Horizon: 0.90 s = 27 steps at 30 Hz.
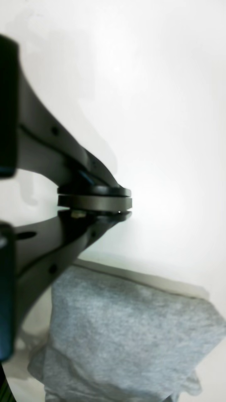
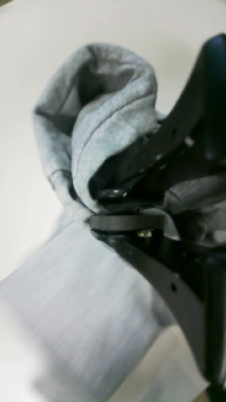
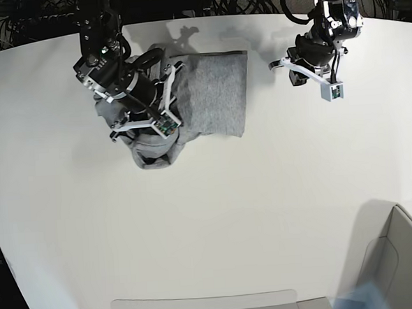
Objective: Fold the T-shirt properly
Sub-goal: 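Fold the bundle over with the right gripper and withdraw the left gripper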
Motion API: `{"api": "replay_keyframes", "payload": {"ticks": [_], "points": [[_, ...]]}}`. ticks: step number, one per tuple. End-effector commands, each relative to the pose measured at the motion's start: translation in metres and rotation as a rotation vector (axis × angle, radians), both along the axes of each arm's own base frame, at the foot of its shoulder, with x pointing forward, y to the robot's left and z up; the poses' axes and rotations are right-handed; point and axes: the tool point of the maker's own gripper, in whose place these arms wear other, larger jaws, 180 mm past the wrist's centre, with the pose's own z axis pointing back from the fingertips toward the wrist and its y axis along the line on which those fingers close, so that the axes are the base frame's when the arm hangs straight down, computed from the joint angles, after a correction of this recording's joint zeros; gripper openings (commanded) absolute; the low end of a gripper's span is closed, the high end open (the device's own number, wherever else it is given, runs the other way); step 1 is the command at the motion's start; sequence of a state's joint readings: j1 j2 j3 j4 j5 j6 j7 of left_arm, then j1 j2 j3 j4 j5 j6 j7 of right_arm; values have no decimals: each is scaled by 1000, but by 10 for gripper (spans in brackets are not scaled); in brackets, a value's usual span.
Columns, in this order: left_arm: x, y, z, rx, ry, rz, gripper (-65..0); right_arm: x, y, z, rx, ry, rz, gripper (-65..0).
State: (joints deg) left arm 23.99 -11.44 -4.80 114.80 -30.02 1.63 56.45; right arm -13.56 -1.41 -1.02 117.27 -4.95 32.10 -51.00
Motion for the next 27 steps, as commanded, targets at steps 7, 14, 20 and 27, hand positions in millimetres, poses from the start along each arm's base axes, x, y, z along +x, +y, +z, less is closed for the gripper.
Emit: {"api": "replay_keyframes", "payload": {"ticks": [7, 14, 20, 27], "points": [[3, 3, 1, 3, -15, 3, -650, 3, 53, 21, -49, -110, 80, -650], [3, 2, 1, 1, -16, 1, -650, 4, 89, -20, -142, -45, 129, -650], [3, 4, 1, 6, -15, 5, -650, -8, 103, -33, -154, -16, 174, -650], [5, 6, -9, 1, 8, 15, -650, -25, 125, -29, -144, -28, 251, -442]]}}
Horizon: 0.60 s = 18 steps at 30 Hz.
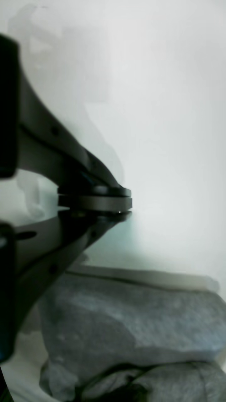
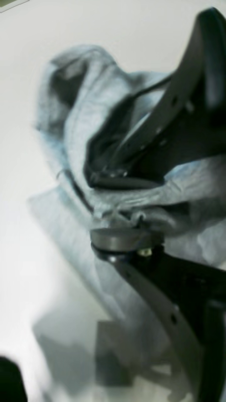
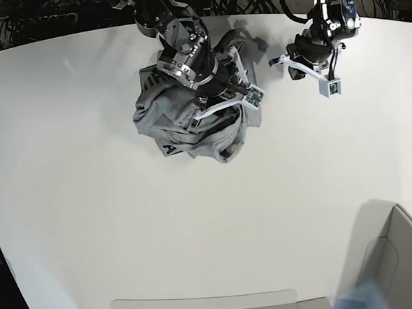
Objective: Fold the T-shirt properly
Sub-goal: 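Fold the bundle over with the right gripper and withdraw the left gripper, then press the bundle with the right gripper and lift it away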
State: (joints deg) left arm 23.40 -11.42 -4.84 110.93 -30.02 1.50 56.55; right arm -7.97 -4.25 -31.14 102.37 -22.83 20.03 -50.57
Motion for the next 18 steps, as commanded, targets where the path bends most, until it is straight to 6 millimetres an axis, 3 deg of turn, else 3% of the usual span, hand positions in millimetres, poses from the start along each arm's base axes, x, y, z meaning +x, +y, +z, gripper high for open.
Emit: {"api": "replay_keyframes", "payload": {"ticks": [1, 6, 11, 13, 14, 18], "points": [[13, 3, 10, 8, -51, 3, -650, 1, 13, 15, 46, -36, 22, -441], [13, 5, 6, 9, -40, 9, -650, -18, 37, 26, 71, -55, 110, -441], [13, 5, 5, 10, -39, 9, -650, -24, 45, 63, 157, -123, 124, -441], [13, 5, 5, 10, -39, 9, -650, -15, 33, 75, 175, -153, 76, -441], [13, 5, 5, 10, -39, 9, -650, -4, 16, 79, 166, -172, 17, -441], [12, 6, 3, 10, -32, 11, -650, 16, -34, 73, 118, -184, -130, -441]]}}
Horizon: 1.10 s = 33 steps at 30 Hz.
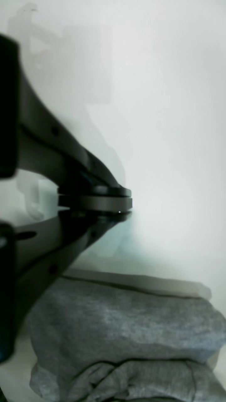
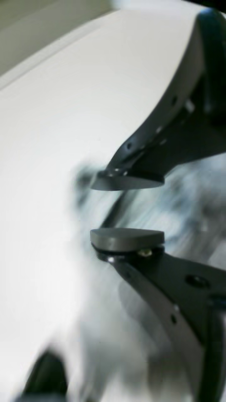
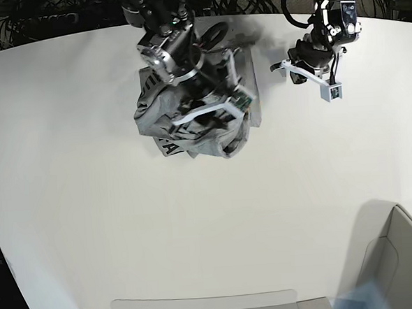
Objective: Fold the T-shirt properly
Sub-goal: 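Press the bundle with the right gripper and lift it away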
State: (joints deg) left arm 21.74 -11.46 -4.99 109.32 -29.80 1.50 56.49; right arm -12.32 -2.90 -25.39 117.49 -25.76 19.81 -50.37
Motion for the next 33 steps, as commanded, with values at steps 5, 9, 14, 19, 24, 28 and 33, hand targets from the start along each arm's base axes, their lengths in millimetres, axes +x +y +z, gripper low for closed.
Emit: {"api": "replay_keyframes", "payload": {"ticks": [5, 9, 14, 19, 24, 28, 33], "points": [[1, 4, -4, 0, 0, 10, -650, 2, -42, -14, -43, 19, -80, -441], [7, 5, -7, -4, 1, 14, -650, -1, -56, -22, -58, 46, -117, -441], [6, 5, -9, -5, 9, 16, -650, -13, -60, -33, -66, 90, -126, -441], [6, 5, -9, -5, 9, 16, -650, -18, -57, -38, -66, 109, -117, -441], [6, 3, -10, -7, 9, 12, -650, -20, -45, -46, -103, 130, -45, -501], [6, 4, -9, -6, 9, 15, -650, -29, -38, -50, -173, 164, 28, -650], [6, 5, -9, -5, 9, 16, -650, -44, -16, -47, -162, 160, 109, -650]]}}
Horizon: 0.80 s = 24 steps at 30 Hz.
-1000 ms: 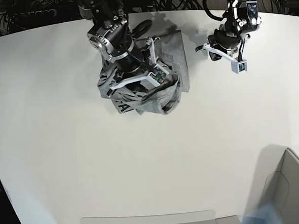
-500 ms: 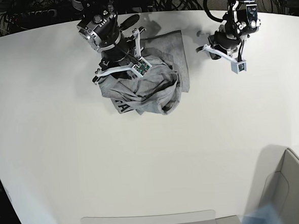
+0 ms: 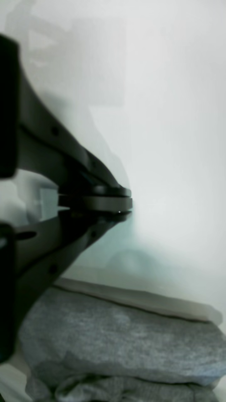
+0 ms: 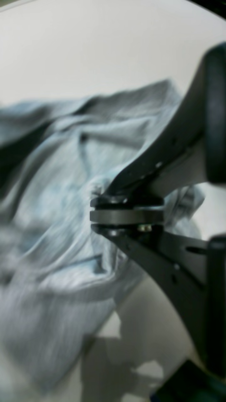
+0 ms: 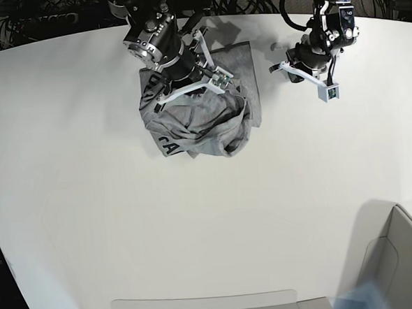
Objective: Fold the T-shirt properly
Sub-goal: 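Press the bundle with the right gripper and lift it away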
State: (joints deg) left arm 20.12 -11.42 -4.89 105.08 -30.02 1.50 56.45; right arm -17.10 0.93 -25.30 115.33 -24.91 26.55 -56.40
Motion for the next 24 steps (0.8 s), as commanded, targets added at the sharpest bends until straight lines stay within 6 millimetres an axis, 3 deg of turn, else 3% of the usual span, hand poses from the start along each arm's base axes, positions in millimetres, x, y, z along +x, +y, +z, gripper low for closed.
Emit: {"api": "replay_keyframes", "payload": {"ticks": [1, 9, 12, 20, 24], "points": [[6, 3, 7, 8, -36, 2, -650, -1, 13, 13, 44, -30, 37, -650], [7, 4, 7, 12, -40, 5, -650, -54, 72, 23, 111, -2, 252, -650], [3, 5, 1, 9, -19, 11, -650, -71, 84, 23, 116, 5, 323, -650], [-4, 9, -13, 8, 23, 24, -650, -84, 63, 4, 7, 53, 335, -650], [-4, 34, -11, 31, 19, 98, -650, -83, 71, 10, 43, 36, 346, -650]]}}
